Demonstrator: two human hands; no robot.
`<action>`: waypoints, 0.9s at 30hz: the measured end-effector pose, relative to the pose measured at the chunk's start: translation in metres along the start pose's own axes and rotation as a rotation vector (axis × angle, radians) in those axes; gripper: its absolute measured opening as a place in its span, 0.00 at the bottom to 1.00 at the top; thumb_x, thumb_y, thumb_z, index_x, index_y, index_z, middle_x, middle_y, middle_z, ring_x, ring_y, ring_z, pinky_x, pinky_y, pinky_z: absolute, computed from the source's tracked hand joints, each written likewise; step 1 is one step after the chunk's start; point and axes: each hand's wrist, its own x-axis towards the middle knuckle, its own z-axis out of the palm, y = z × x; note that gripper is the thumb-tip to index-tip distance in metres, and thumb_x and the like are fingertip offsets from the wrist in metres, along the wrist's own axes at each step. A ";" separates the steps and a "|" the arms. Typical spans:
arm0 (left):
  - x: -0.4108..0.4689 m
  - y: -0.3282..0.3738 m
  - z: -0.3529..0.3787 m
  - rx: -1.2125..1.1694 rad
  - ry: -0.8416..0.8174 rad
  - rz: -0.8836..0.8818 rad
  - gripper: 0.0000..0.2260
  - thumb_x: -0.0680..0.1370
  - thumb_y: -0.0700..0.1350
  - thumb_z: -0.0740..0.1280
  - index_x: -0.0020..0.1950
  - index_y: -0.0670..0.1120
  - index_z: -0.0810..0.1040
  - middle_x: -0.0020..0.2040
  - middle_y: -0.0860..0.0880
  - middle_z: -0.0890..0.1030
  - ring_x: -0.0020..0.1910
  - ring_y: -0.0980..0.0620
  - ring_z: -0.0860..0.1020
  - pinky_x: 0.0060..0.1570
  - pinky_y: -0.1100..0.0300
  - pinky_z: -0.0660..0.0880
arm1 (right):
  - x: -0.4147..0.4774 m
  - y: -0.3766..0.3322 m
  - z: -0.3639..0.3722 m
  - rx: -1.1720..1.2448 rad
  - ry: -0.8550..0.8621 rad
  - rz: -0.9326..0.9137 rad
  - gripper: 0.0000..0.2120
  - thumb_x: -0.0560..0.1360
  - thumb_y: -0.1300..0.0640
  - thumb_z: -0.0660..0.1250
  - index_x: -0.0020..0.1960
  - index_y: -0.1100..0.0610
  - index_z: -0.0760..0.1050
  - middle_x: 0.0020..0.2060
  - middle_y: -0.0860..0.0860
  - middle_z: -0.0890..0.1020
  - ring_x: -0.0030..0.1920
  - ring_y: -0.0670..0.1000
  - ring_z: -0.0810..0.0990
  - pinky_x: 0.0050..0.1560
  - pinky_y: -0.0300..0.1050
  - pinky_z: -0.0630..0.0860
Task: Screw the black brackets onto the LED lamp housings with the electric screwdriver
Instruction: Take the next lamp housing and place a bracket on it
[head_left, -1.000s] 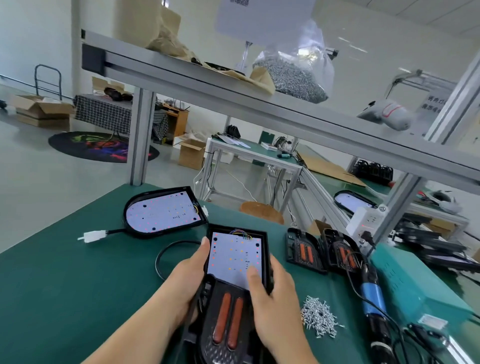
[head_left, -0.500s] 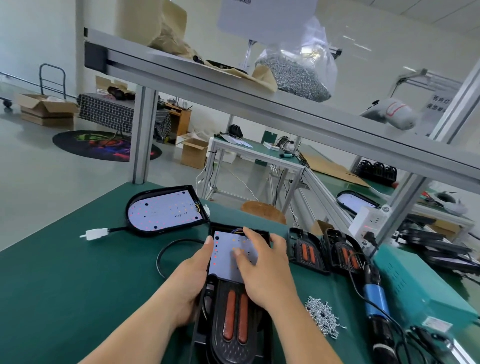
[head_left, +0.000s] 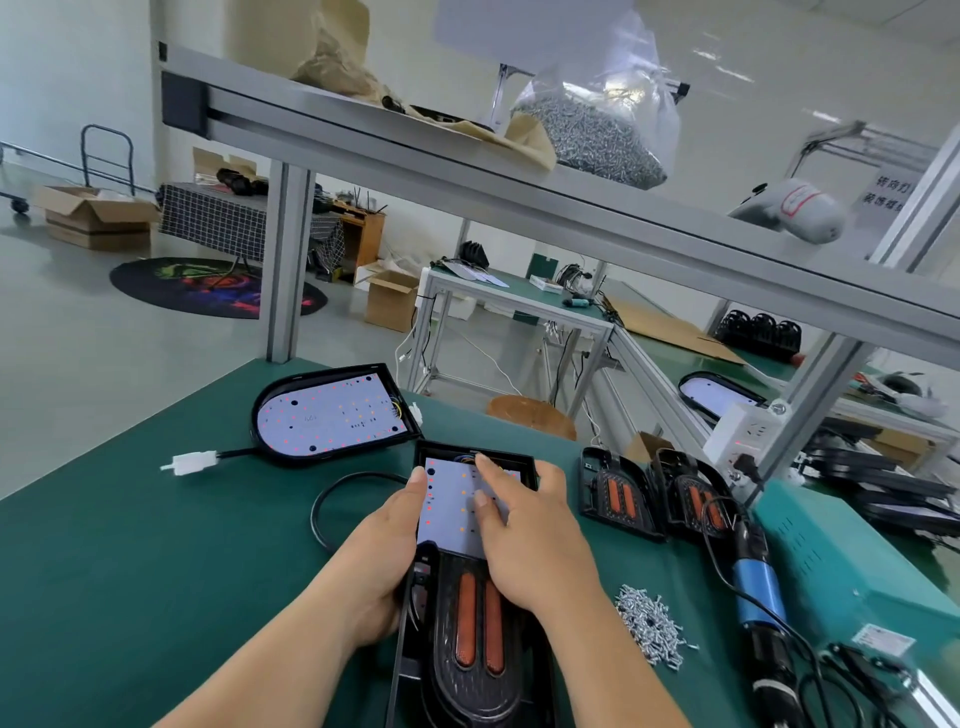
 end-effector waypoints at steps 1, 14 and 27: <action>0.001 -0.001 0.000 0.000 0.009 0.004 0.26 0.81 0.62 0.58 0.63 0.42 0.79 0.51 0.41 0.86 0.46 0.42 0.86 0.34 0.57 0.81 | 0.000 0.000 0.000 -0.002 -0.004 0.010 0.20 0.82 0.40 0.54 0.73 0.30 0.60 0.76 0.46 0.53 0.71 0.52 0.69 0.61 0.51 0.71; 0.006 -0.003 -0.002 -0.031 0.050 0.012 0.28 0.78 0.66 0.60 0.49 0.44 0.86 0.35 0.44 0.85 0.25 0.47 0.81 0.23 0.61 0.76 | -0.026 0.010 -0.064 0.050 -0.369 0.214 0.53 0.63 0.19 0.58 0.80 0.40 0.44 0.57 0.47 0.74 0.38 0.49 0.83 0.44 0.42 0.81; 0.006 -0.003 -0.002 -0.053 0.009 0.002 0.27 0.79 0.64 0.59 0.52 0.43 0.86 0.44 0.42 0.87 0.35 0.43 0.85 0.28 0.55 0.80 | -0.030 0.032 -0.074 0.653 -0.487 0.066 0.20 0.78 0.66 0.68 0.66 0.52 0.68 0.32 0.53 0.82 0.26 0.49 0.78 0.26 0.37 0.72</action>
